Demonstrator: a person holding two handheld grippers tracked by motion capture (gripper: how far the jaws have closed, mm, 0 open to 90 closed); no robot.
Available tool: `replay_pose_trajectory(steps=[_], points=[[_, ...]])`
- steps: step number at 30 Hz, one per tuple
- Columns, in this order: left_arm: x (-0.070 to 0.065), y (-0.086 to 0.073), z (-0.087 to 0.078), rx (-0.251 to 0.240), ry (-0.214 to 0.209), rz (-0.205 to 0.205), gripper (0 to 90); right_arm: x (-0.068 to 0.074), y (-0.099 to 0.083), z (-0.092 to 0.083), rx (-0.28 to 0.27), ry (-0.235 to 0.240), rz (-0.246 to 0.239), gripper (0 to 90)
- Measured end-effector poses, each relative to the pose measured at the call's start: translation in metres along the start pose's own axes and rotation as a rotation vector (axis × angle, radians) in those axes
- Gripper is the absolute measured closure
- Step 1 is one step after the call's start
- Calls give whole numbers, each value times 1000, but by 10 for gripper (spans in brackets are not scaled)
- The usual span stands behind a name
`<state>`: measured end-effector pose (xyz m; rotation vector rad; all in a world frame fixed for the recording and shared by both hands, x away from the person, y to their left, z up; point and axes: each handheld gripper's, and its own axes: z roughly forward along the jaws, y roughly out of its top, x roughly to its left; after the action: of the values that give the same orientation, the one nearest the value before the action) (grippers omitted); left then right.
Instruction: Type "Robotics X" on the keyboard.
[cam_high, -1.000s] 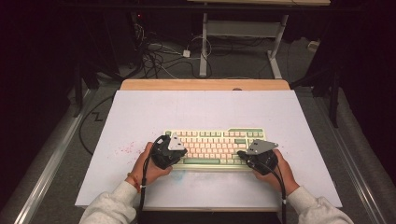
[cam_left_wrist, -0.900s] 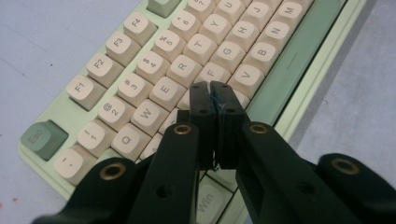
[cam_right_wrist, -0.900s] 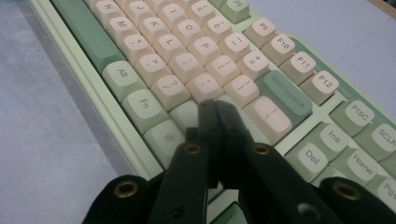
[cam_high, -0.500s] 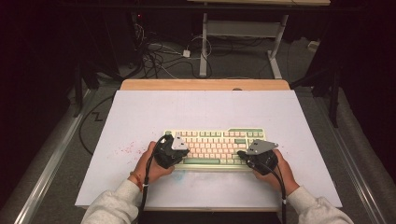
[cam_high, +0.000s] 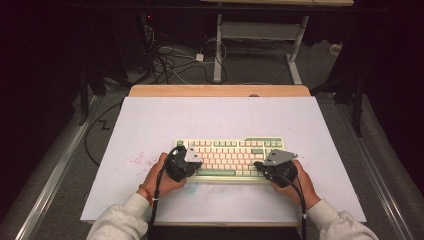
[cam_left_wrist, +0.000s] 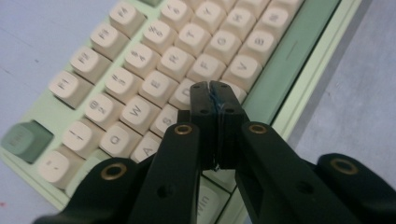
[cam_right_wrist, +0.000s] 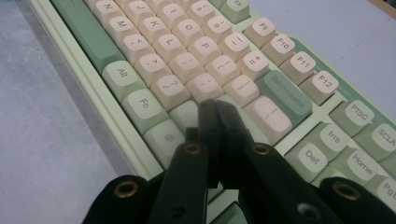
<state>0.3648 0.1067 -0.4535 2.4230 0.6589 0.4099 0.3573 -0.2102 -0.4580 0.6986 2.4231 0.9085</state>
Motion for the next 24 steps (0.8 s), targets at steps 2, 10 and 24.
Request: replay_pose_trajectory(steps=[2,10,24], points=[[-1,1,-1,-2,0,3,860,0,0,0,-2,-2,-3,899],[1,2,-7,-27,15,-4,848,0,0,0,-3,-1,-4,899],[-1,2,-12,-74,46,2,803,-1,4,-9,-27,-6,7,897]])
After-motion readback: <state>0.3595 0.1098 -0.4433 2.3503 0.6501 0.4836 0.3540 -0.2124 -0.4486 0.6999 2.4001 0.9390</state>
